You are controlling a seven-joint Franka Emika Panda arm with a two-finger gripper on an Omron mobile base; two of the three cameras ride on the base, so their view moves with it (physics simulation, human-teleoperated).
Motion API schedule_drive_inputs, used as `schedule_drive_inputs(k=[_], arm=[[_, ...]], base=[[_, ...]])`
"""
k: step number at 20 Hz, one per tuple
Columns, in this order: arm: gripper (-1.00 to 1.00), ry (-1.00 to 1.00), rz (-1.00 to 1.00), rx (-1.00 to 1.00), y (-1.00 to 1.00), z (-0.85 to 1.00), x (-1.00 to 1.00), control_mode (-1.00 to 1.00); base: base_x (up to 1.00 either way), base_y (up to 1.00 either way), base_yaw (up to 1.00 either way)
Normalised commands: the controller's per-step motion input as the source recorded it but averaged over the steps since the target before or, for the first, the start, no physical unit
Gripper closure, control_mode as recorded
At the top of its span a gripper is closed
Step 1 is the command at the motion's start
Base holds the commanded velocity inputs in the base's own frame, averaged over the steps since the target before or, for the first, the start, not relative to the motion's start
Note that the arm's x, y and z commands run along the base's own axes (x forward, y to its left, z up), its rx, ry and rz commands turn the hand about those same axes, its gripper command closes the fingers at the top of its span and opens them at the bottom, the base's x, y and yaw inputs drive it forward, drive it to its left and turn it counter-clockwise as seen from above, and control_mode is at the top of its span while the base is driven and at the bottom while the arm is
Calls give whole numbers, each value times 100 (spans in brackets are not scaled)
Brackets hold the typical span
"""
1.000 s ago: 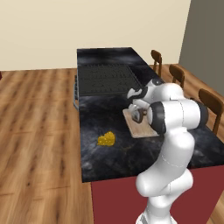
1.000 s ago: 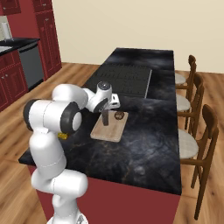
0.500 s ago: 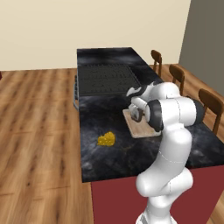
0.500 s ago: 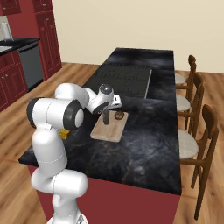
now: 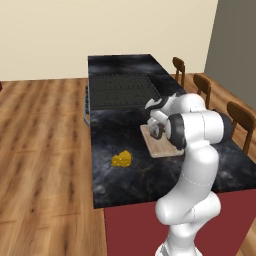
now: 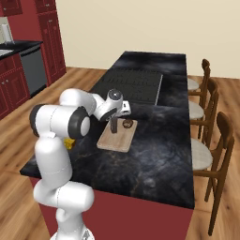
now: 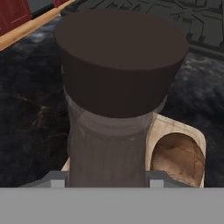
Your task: Retrieve the reheated potato from the microwave, then place the potato, cheese, and condiment on the cutting board.
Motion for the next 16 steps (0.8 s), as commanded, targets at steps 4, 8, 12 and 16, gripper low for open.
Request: schedule_drive_inputs(k=[4, 8, 12, 16], arm=[[-100, 0, -1, 0, 13, -10, -10, -100], [-100, 1, -2, 0, 0, -2, 0, -100], [-100, 3, -5, 0, 0, 5, 0, -100], [-100, 3, -7, 1, 0, 12, -8, -100]], base=[[0, 0, 0], [0, 0, 0], [0, 0, 0], [0, 0, 0]])
